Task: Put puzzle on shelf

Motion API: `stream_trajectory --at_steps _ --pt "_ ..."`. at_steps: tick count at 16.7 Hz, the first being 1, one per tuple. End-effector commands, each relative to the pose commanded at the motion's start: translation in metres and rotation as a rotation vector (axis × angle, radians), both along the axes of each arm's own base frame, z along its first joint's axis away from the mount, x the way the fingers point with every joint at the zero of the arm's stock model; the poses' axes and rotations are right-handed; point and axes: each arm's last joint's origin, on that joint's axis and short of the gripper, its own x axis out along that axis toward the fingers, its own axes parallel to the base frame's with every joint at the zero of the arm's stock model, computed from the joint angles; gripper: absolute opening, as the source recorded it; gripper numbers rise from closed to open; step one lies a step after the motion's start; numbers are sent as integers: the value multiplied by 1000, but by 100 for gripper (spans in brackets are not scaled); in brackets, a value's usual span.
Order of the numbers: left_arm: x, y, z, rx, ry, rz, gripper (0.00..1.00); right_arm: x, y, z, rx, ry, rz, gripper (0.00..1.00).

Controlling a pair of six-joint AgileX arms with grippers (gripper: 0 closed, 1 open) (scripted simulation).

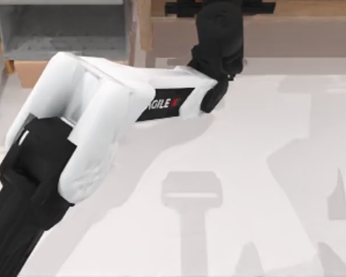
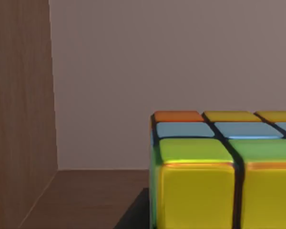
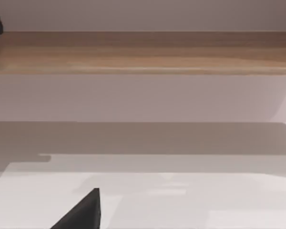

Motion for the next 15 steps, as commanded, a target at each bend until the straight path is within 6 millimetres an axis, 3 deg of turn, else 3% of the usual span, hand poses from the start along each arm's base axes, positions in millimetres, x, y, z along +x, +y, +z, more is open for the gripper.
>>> stream_trajectory --at_steps 8,15 --pt "0 0 0 0 0 0 98 0 0 0 0 0 0 100" --pt "0 0 0 0 0 0 100 0 0 0 0 0 0 100"
